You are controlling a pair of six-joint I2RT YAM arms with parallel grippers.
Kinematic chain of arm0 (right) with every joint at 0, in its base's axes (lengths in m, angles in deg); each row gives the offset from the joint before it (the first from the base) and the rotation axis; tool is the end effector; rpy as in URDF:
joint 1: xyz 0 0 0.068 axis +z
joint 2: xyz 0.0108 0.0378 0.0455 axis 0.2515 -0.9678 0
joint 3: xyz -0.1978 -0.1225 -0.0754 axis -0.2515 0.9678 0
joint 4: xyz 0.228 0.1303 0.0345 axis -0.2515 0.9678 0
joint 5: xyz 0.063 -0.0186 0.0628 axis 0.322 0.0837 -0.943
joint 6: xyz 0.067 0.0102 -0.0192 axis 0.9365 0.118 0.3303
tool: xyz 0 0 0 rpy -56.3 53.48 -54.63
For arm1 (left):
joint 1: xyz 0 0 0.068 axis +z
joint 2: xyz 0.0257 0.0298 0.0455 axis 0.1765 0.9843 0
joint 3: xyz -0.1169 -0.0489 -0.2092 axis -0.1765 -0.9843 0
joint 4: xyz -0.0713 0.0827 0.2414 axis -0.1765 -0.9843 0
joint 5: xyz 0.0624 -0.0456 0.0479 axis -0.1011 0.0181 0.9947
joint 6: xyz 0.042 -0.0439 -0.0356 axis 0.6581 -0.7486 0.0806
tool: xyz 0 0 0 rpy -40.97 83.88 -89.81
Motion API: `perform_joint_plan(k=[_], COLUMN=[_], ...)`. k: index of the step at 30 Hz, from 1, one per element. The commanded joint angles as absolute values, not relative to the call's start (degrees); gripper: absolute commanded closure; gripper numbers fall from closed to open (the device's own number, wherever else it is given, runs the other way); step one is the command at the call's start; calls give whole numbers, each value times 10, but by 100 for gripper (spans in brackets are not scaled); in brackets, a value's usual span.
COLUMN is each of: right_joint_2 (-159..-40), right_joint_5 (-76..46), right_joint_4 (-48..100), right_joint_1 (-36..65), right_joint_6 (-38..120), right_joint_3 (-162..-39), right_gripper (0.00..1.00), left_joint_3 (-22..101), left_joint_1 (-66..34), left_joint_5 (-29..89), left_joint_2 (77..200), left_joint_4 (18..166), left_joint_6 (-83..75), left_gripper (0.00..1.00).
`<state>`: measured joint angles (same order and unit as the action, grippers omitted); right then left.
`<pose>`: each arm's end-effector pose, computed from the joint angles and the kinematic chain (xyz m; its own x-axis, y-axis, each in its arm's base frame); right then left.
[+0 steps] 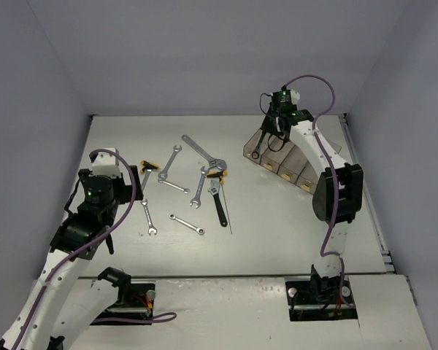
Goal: Sort the tools into containers
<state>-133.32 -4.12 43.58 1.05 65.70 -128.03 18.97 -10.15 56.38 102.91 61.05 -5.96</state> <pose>0.4704 0.1285 0.2732 -0.5222 0.3976 -0.7544 0.0546 0.8984 0.4357 0.1884 -0.0507 0.3362 -0.2788 -0.1360 -0.9507 -0.0134 0.9904 -0.1378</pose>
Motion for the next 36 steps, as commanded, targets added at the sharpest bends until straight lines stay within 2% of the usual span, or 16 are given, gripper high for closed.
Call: perform_joint_plan(k=[1, 9, 19, 22, 25, 29, 34, 36], right_joint_2=[-1363, -1436, -1453, -1457, -1449, -1447, -1426, -1405], right_joint_5=[-64, -101, -115, -119, -101, -101, -86, -75], right_joint_4=[400, 382, 351, 351, 351, 351, 352, 353], right_joint_1=[-15, -37, -47, -50, -50, -51, -47, -44], right_joint_6=[692, 740, 789, 797, 806, 804, 779, 753], right_joint_3=[-1356, -1382, -1347, -1340, -1321, -1316, -1306, -1300], right_gripper=[100, 100, 100, 91, 87, 72, 47, 42], left_joint_3=[191, 192, 192, 193, 193, 193, 193, 193], left_joint_1=[-105, -104, -105, -105, -105, -104, -105, -104], left_joint_5=[564, 564, 558, 556, 557, 556, 556, 557], left_joint_2=[1038, 1043, 1041, 1040, 1040, 1040, 1039, 1038], left_joint_4=[647, 647, 646, 646, 646, 646, 646, 645], left_joint_6=[-54, -54, -55, -55, -55, -55, -55, -55], left_gripper=[12, 12, 12, 12, 12, 12, 12, 12])
